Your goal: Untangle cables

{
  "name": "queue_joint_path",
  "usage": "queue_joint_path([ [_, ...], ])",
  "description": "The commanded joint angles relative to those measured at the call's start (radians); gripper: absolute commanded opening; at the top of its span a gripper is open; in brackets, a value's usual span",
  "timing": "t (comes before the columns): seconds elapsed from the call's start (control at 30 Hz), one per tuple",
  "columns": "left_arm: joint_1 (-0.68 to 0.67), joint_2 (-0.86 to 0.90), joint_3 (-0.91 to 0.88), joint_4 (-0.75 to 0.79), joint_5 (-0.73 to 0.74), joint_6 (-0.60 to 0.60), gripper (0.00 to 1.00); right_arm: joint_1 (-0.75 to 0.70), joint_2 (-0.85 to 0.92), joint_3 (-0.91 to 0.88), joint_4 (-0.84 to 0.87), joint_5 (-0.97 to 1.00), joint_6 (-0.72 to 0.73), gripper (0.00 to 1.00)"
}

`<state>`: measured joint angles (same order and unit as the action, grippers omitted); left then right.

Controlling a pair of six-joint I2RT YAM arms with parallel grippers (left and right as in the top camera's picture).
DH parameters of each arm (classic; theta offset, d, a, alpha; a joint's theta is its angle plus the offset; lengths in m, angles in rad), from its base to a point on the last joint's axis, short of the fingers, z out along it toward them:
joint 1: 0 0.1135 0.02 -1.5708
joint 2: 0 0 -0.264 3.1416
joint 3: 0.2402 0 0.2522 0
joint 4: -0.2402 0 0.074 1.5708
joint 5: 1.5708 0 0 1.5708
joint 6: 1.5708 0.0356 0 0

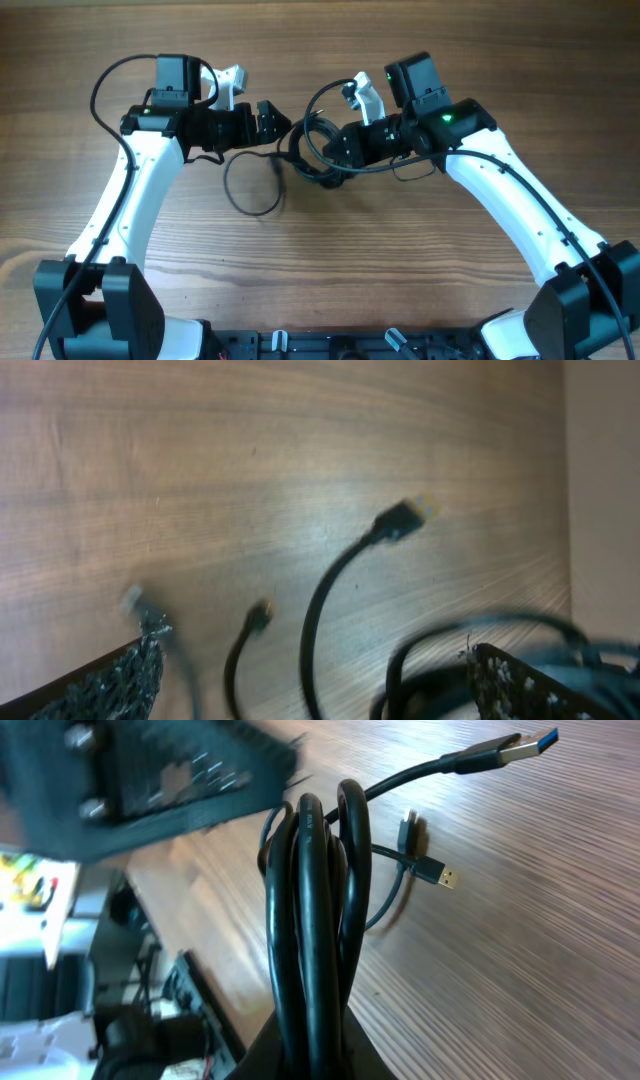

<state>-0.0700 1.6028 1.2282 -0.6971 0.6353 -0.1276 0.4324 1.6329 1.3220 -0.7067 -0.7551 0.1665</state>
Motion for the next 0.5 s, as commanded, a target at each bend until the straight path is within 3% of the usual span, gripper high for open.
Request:
queue_joint_path([
  [0.0, 0.003, -0.015, 0.018, 0.053, 0.070, 0.103, 1.00, 0.002, 0.000, 0.006, 0.005, -0.158, -0.108, 0.04],
  [0.13, 0.003, -0.015, 0.018, 0.082, 0.275, 0.212, 1.00, 0.002, 0.000, 0.005, 0.006, -0.187, -0.114, 0.04],
  [0.37, 0.032, -0.015, 0.018, 0.136, 0.313, 0.270, 1.00, 0.002, 0.001, 0.005, -0.036, -0.184, -0.140, 0.04],
  [0.47, 0.079, -0.015, 0.018, 0.169, 0.523, 0.304, 1.00, 0.002, 0.001, 0.005, -0.058, -0.159, -0.153, 0.04],
])
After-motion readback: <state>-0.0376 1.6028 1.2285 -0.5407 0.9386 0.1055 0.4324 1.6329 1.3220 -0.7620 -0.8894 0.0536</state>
